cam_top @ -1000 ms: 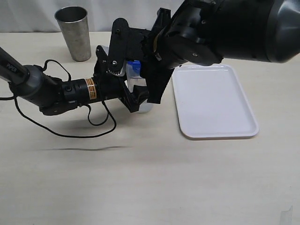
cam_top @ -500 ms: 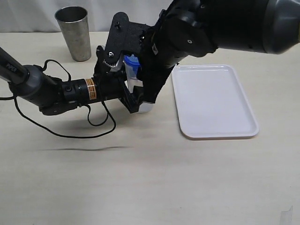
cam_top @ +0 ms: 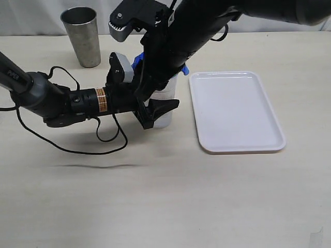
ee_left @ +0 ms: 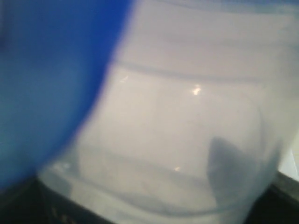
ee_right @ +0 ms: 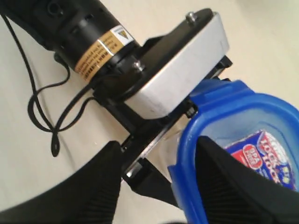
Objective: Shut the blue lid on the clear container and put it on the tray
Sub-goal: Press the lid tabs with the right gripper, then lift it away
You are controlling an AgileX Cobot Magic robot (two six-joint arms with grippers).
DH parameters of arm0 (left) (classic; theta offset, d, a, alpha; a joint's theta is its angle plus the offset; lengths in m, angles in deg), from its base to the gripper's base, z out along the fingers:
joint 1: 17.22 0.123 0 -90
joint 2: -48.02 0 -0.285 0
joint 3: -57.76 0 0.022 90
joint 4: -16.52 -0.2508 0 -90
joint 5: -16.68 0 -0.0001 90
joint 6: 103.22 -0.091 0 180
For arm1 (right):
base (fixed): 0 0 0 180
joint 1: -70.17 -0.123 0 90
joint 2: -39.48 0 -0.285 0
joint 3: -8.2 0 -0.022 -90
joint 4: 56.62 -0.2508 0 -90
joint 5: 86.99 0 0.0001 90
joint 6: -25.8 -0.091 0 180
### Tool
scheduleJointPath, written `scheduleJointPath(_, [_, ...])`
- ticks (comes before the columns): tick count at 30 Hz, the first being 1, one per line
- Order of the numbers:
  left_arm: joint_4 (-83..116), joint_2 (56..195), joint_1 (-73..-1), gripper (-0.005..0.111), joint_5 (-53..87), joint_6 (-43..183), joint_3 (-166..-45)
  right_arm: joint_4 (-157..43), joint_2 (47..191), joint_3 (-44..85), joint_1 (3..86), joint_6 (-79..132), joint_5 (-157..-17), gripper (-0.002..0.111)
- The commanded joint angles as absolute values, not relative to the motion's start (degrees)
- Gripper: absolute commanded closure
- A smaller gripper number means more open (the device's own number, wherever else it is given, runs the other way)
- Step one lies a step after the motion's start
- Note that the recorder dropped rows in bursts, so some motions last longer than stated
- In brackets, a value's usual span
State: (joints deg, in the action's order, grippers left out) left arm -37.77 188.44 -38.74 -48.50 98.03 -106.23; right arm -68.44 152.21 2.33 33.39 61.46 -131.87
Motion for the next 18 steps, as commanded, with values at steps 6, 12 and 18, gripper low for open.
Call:
scheduleJointPath(6, [-40.6,188.4,-39.9,0.107,-49.3,99.4,-105.8,-78.1,154.8,0.3,38.2,56.5,-139.0,0.062])
scheduleJointPath(12, [-40.0,188.4,-39.9,0.107,-49.1,99.4,-105.8,-79.6,151.7,-1.2,41.1,49.8,-136.8,0.062])
scheduleJointPath(18, [-39.9,188.4,-39.9,0.107,-48.9,99.4,-105.8,-79.4,146.5,-1.2,44.9,42.3,-138.6,0.062])
